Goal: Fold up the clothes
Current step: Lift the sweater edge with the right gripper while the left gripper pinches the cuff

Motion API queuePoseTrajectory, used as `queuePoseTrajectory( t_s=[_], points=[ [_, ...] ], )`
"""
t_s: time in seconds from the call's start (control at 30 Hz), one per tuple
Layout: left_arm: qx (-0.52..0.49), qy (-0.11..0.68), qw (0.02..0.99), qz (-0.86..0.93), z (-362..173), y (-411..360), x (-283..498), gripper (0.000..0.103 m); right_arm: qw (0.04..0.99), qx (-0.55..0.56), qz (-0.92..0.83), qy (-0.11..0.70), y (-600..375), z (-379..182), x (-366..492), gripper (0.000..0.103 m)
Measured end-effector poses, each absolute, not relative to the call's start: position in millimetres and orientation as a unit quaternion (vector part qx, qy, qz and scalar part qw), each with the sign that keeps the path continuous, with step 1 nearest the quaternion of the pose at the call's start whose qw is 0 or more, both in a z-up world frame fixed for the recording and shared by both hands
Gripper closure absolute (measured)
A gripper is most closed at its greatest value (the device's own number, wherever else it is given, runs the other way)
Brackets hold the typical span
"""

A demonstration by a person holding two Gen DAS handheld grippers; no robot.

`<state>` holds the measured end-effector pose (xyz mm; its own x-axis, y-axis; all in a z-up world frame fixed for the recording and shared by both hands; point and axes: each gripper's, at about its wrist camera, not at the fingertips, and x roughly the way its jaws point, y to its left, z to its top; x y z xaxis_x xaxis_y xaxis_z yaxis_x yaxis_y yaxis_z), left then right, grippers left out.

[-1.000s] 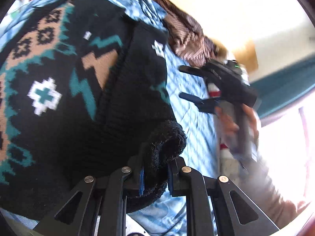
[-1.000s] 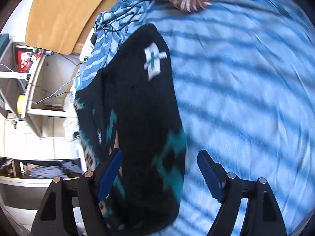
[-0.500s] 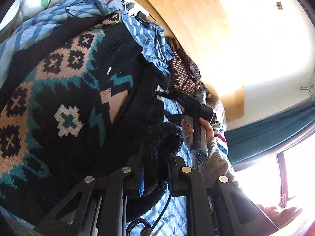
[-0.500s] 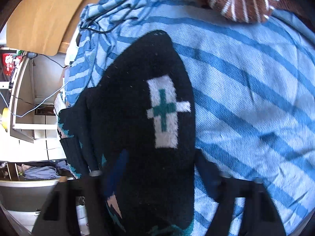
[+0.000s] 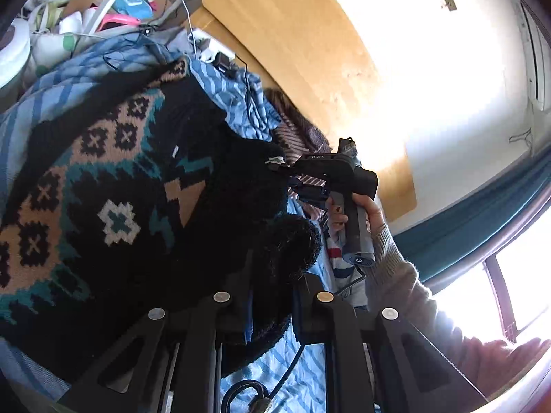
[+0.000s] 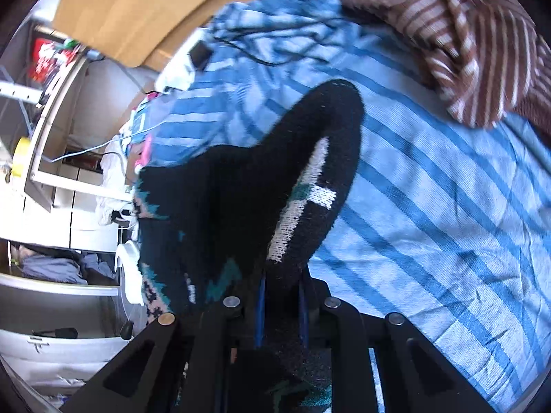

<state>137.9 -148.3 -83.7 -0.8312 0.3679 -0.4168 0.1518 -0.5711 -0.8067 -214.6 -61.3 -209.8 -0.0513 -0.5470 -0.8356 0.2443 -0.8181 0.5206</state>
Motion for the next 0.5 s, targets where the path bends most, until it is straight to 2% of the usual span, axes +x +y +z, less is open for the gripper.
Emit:
queuePoseTrajectory(
  t_s=[0.17, 0.5],
  points=[
    [-0.246, -0.486, 0.045, 0.838, -81.7, -168.1, 166.0, 0.087, 0.293, 0.616, -0.725, -0.096, -100.4, -177.1, -208.9, 0.086],
    [-0.185, -0.536, -0.034, 0.823, -91.7, -202.8, 250.0, 0.087, 0.364, 0.57, -0.736, 0.03, -241.0, -124.7, -159.1, 0.086]
  ],
)
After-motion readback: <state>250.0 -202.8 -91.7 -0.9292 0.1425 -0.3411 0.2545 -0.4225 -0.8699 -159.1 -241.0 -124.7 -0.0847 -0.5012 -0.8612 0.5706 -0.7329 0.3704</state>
